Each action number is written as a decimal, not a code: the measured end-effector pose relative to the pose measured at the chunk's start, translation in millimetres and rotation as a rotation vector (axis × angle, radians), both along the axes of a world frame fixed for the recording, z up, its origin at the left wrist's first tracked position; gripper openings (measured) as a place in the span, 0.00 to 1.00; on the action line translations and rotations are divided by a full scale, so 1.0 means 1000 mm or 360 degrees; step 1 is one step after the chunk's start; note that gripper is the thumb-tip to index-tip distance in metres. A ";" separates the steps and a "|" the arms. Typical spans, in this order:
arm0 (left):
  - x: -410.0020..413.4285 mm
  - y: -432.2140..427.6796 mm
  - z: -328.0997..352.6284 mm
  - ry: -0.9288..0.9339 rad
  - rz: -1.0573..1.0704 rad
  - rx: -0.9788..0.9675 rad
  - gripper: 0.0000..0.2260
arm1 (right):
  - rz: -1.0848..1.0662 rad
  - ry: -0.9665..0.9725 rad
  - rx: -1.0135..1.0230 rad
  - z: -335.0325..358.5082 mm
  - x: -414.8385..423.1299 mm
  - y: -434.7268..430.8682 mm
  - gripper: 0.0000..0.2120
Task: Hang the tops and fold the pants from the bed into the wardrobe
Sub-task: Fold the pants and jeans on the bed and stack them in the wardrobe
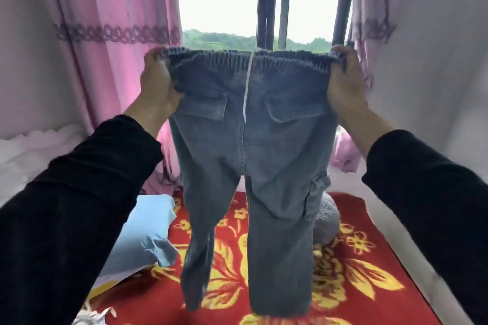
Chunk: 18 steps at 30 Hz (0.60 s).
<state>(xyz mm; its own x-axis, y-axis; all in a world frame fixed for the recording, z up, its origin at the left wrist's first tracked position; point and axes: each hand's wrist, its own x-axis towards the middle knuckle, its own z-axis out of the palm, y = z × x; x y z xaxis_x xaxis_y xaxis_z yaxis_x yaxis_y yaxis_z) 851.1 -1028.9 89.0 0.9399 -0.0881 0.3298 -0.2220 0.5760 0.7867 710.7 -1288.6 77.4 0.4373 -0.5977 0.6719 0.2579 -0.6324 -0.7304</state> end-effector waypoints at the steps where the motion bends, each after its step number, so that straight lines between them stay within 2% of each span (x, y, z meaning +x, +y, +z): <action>1: -0.004 0.001 0.002 -0.0057 -0.0015 -0.0043 0.08 | -0.0030 -0.0053 -0.0021 0.003 -0.002 0.003 0.16; 4: -0.021 0.007 -0.003 -0.0076 0.0006 -0.0144 0.08 | -0.0052 -0.0145 -0.0008 0.001 -0.015 0.011 0.16; 8: -0.059 0.025 -0.044 -0.0024 0.0135 -0.0143 0.13 | -0.0108 0.0001 0.0025 -0.040 -0.050 0.028 0.16; 14: -0.132 0.058 -0.164 0.0248 0.0283 0.0095 0.14 | 0.0005 0.0232 0.0157 -0.144 -0.122 0.061 0.14; 18: -0.191 0.084 -0.270 0.0518 0.0370 0.0361 0.09 | 0.0031 0.0517 0.0272 -0.237 -0.179 0.074 0.13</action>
<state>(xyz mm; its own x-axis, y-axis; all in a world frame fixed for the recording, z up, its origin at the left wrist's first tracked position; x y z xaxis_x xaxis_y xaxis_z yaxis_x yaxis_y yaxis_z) 660.0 -944.5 -180.8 0.9948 0.1017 0.0110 -0.0456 0.3450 0.9375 531.9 -1214.4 -160.0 0.6239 -0.6788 0.3873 0.0060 -0.4914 -0.8709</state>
